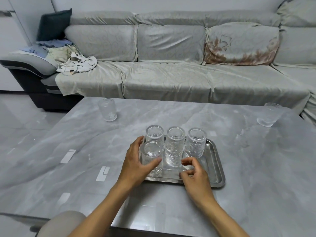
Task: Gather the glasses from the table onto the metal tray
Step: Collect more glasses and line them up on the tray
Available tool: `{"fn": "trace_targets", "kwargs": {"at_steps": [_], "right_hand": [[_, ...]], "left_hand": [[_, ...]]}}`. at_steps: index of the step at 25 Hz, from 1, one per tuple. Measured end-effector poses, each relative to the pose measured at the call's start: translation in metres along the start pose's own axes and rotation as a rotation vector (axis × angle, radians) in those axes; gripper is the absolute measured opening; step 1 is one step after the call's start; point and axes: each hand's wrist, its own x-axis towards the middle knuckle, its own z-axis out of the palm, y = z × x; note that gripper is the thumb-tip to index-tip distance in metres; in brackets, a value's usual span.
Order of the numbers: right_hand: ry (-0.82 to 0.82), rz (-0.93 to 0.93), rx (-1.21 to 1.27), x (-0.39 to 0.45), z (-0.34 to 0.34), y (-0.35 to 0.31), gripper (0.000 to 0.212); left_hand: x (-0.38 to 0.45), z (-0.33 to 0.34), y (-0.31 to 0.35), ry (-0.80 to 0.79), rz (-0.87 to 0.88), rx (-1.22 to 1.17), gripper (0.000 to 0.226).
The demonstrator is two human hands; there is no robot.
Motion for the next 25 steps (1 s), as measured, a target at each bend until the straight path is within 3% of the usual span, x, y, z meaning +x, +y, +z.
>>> {"fn": "trace_targets", "kwargs": {"at_steps": [3,7,11,15,19,21,25], "right_hand": [[0.060,-0.015,0.001,0.017,-0.017,-0.008,0.033],[0.150,-0.091,-0.080,0.058,-0.069,-0.016,0.028],[0.218,-0.098,-0.404,0.114,-0.156,-0.001,0.032],[0.172,0.096,-0.714,0.176,-0.237,0.033,0.046],[0.334,0.168,-0.841,0.229,-0.277,0.060,0.071],[0.291,0.194,-0.909,0.248,-0.286,0.066,0.080],[0.162,0.253,-0.995,0.275,-0.291,0.084,0.071]], "left_hand": [[0.012,0.005,0.031,0.051,0.176,0.074,0.066],[0.042,0.035,0.080,-0.027,0.315,0.183,0.056],[0.078,0.096,0.121,-0.177,0.305,0.223,0.061],[0.107,0.153,0.139,-0.286,0.261,0.254,0.066],[0.141,0.188,0.147,-0.328,0.276,0.300,0.067],[0.152,0.200,0.149,-0.322,0.281,0.281,0.065],[0.149,0.212,0.141,-0.315,0.335,0.258,0.059]]}}
